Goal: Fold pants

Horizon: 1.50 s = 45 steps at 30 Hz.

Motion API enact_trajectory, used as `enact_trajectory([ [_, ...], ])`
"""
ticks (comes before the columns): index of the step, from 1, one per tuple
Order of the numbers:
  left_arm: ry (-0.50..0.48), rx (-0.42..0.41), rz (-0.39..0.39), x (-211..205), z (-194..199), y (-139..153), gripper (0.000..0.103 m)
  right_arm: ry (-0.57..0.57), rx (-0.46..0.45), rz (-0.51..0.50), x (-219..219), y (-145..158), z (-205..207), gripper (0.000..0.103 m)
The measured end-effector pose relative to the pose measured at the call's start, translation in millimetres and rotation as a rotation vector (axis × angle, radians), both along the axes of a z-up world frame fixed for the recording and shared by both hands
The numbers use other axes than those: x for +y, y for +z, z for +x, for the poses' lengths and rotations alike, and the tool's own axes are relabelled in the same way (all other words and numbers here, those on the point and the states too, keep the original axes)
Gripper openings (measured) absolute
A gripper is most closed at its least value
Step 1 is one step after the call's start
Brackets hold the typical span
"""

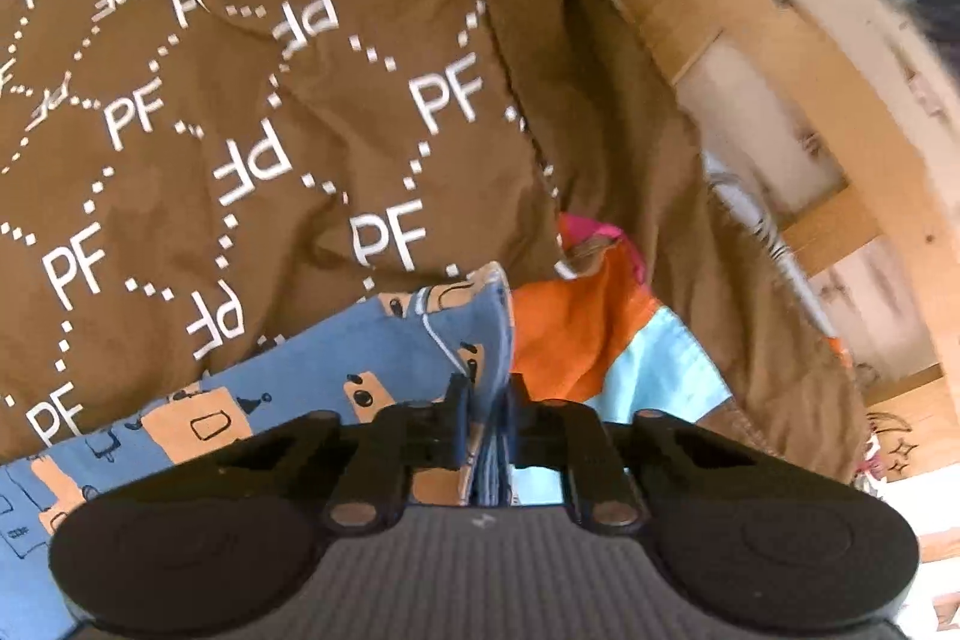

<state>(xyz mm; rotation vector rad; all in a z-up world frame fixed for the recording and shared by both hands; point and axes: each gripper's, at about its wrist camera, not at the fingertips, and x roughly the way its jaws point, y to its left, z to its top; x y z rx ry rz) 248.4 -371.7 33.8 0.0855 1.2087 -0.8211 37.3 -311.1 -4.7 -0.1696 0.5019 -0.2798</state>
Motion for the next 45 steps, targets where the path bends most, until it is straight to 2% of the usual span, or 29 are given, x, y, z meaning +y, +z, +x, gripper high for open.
enact_trajectory([
  [3, 0.048, -0.012, -0.091, 26, -5, 5, 0.009, 0.013, -0.029, 0.003, 2, 3, -3, 0.015],
  [8, 0.167, 0.033, -0.222, 86, -4, 16, 0.009, 0.084, -0.082, 0.017, 13, 10, -9, 0.015],
  [13, 0.286, 0.057, -0.27, 143, -3, 14, 0.009, 0.225, -0.118, 0.015, 38, 15, -18, 0.015],
  [23, 0.422, 0.113, -0.213, 224, -2, -22, 0.01, 0.433, -0.035, 0.104, 82, 7, -10, 0.015],
  [28, 0.425, 0.098, -0.154, 247, -2, -44, 0.014, 0.483, 0.031, 0.109, 97, -9, 0, 0.015],
  [29, 0.425, 0.101, -0.151, 251, -3, -47, 0.019, 0.483, 0.044, 0.103, 99, -11, 3, 0.016],
  [32, 0.442, 0.126, -0.159, 259, -5, -56, 0.033, 0.471, 0.076, 0.083, 103, -16, 5, 0.029],
  [36, 0.456, 0.158, -0.185, 267, -6, -65, 0.034, 0.452, 0.089, 0.073, 102, -17, 6, 0.046],
  [45, 0.485, 0.179, -0.198, 267, -5, -70, 0.034, 0.474, 0.089, 0.023, 105, -20, 9, 0.051],
])
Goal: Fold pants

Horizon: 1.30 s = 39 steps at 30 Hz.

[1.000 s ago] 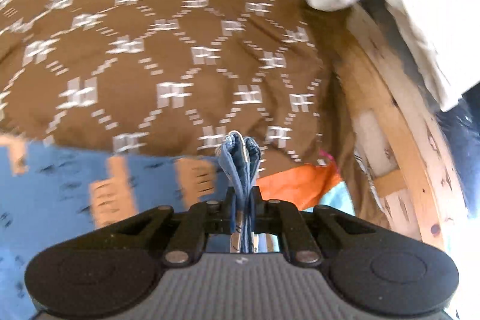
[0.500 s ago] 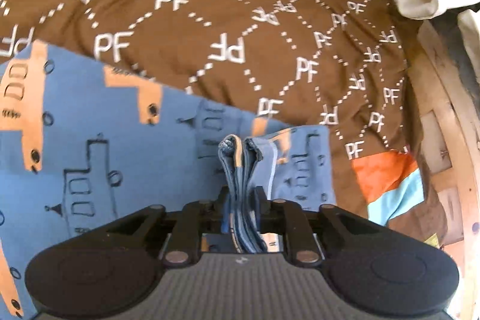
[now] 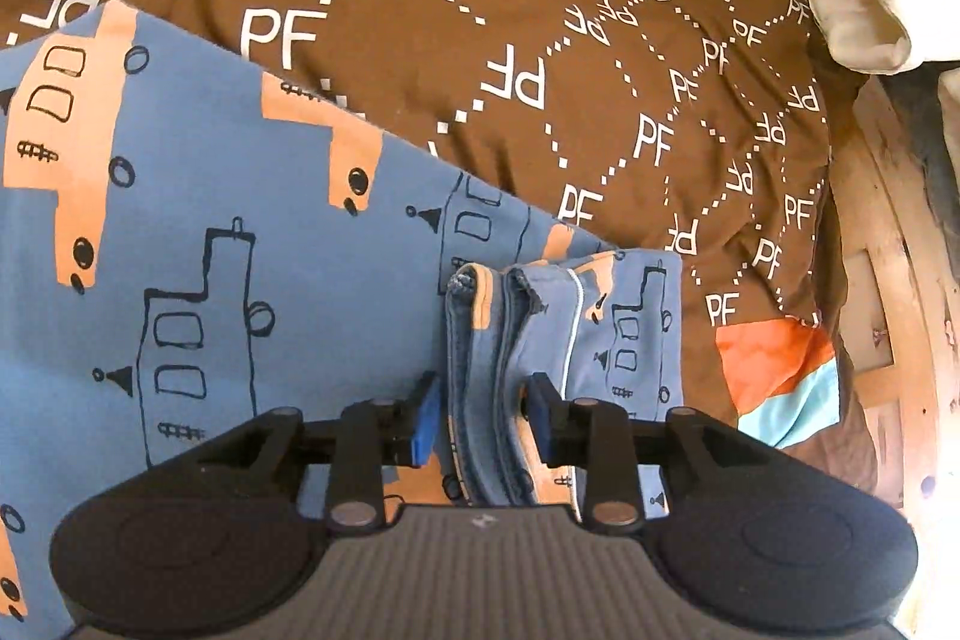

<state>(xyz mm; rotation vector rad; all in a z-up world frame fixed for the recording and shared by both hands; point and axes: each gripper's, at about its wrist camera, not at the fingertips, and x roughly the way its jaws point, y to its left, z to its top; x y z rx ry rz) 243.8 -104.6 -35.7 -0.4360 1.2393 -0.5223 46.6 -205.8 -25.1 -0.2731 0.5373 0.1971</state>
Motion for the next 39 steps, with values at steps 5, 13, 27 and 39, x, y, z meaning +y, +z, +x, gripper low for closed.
enact_trajectory([
  [5, -0.002, -0.008, 0.025, -6, -1, 3, 0.018, 0.023, -0.008, -0.014, 5, -1, -1, 0.04],
  [13, -0.001, -0.049, 0.035, -9, -7, 15, 0.01, 0.015, -0.005, 0.004, 3, 1, 1, 0.016],
  [27, 0.029, -0.13, 0.07, 5, -23, 38, 0.009, 0.068, -0.069, -0.002, 11, 14, -9, 0.015],
  [39, 0.079, -0.153, 0.073, 57, -29, 43, 0.009, 0.166, -0.067, 0.018, 43, 21, -1, 0.014],
])
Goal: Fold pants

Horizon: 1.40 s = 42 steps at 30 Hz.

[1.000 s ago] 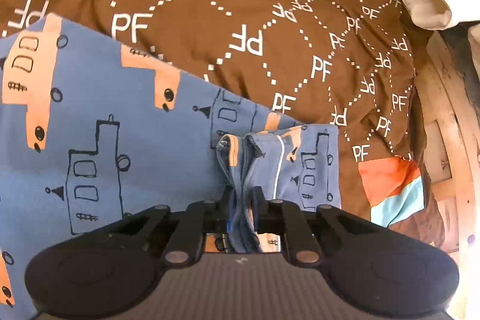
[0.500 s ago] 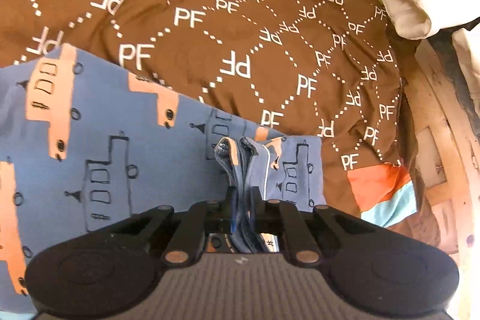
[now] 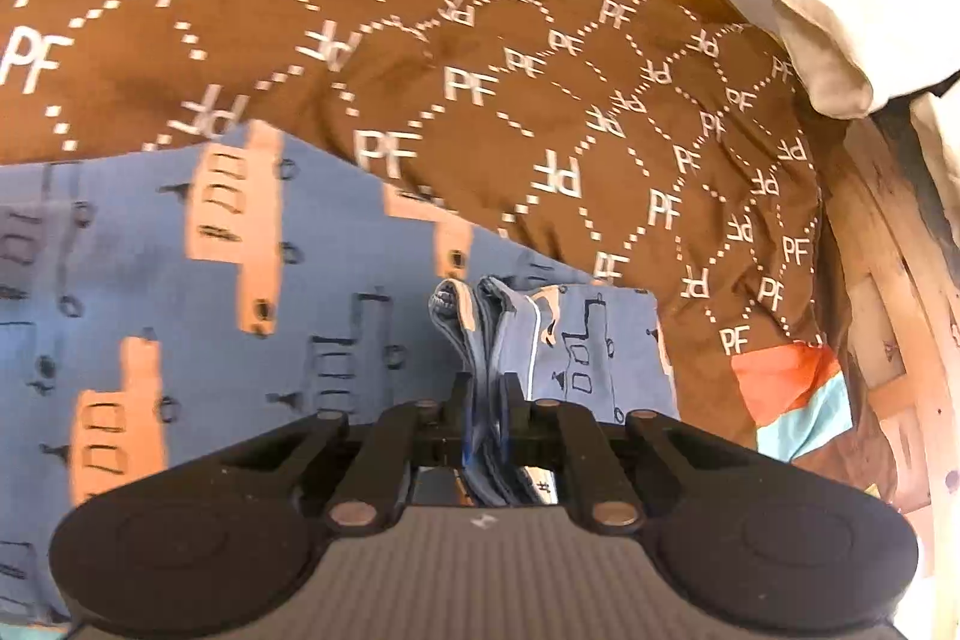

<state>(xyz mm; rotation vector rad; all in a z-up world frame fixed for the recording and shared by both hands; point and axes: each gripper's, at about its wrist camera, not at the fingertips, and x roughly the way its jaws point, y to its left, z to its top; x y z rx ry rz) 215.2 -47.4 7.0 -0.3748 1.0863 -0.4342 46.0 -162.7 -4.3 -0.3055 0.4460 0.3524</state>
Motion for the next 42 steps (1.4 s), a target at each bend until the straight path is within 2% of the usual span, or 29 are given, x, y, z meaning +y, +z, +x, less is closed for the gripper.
enact_trajectory([
  [15, 0.06, 0.014, 0.038, 62, -8, -7, 0.009, 0.15, 0.083, 0.029, 53, -5, 13, 0.014],
  [25, 0.08, 0.036, 0.075, 82, -9, -16, 0.009, 0.202, 0.13, 0.037, 74, -13, 21, 0.014],
  [29, 0.085, 0.043, 0.088, 84, -11, -21, 0.012, 0.216, 0.162, 0.018, 76, -19, 22, 0.016],
  [31, 0.084, 0.036, 0.096, 84, -13, -20, 0.016, 0.213, 0.16, 0.013, 73, -18, 21, 0.024],
  [33, 0.087, 0.024, 0.11, 83, -15, -17, 0.022, 0.199, 0.144, 0.006, 65, -13, 18, 0.046],
  [34, 0.089, 0.019, 0.117, 82, -16, -15, 0.025, 0.189, 0.134, -0.003, 59, -10, 16, 0.052],
  [36, 0.103, -0.012, 0.137, 78, -20, -9, 0.043, 0.164, 0.111, -0.026, 44, -3, 13, 0.071],
  [37, 0.106, -0.027, 0.146, 76, -22, -7, 0.05, 0.136, 0.095, -0.045, 34, 2, 13, 0.076],
  [38, 0.108, -0.053, 0.16, 73, -25, -4, 0.061, 0.104, 0.079, -0.065, 24, 6, 13, 0.083],
  [39, 0.113, -0.079, 0.176, 68, -27, -3, 0.067, 0.075, 0.063, -0.09, 14, 9, 15, 0.089],
  [42, 0.107, -0.17, 0.276, 48, -34, 0, 0.076, -0.009, 0.008, -0.181, -16, 15, 30, 0.097],
])
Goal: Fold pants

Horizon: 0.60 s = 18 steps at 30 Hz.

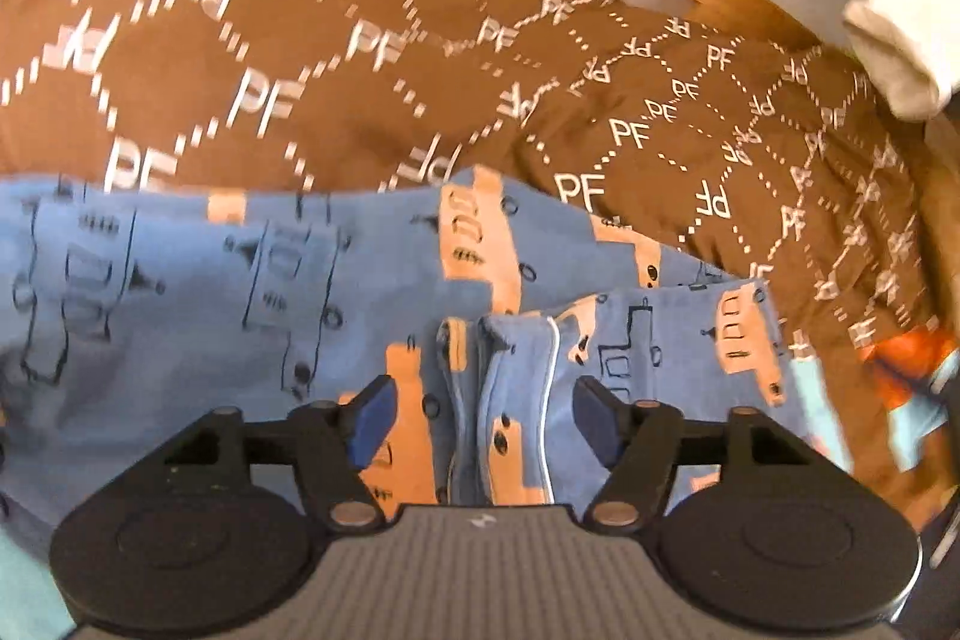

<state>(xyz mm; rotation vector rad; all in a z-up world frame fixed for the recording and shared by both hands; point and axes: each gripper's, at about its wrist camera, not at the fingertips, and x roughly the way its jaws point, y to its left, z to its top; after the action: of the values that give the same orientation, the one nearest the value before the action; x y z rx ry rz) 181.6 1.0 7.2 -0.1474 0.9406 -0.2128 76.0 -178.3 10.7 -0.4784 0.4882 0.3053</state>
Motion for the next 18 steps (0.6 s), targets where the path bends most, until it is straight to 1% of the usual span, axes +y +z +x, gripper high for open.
enact_trajectory([
  [2, 0.008, -0.031, 0.07, -13, 0, -1, 0.079, -0.048, -0.029, -0.038, -16, 0, 18, 0.099],
  [3, 0.017, -0.034, 0.092, -18, 2, -3, 0.08, -0.067, -0.047, -0.05, -23, -2, 28, 0.1],
  [5, 0.043, -0.025, 0.123, -23, 8, -9, 0.08, -0.1, -0.081, -0.056, -33, -8, 46, 0.102],
  [8, 0.096, 0.011, 0.186, -24, 18, -22, 0.081, -0.121, -0.094, -0.053, -42, -20, 72, 0.102],
  [10, 0.094, 0.013, 0.188, -21, 19, -27, 0.082, -0.13, -0.102, -0.076, -44, -30, 85, 0.102],
  [13, 0.075, -0.001, 0.218, -23, 18, -27, 0.083, -0.213, -0.092, -0.145, -52, -47, 96, 0.102],
  [15, 0.088, 0.003, 0.23, -24, 16, -25, 0.084, -0.266, -0.081, -0.121, -67, -51, 99, 0.102],
  [17, 0.123, 0.008, 0.216, -22, 13, -20, 0.086, -0.305, -0.089, -0.106, -76, -47, 95, 0.102],
  [18, 0.13, 0.003, 0.201, -21, 11, -18, 0.087, -0.298, -0.103, -0.112, -76, -45, 90, 0.102],
])
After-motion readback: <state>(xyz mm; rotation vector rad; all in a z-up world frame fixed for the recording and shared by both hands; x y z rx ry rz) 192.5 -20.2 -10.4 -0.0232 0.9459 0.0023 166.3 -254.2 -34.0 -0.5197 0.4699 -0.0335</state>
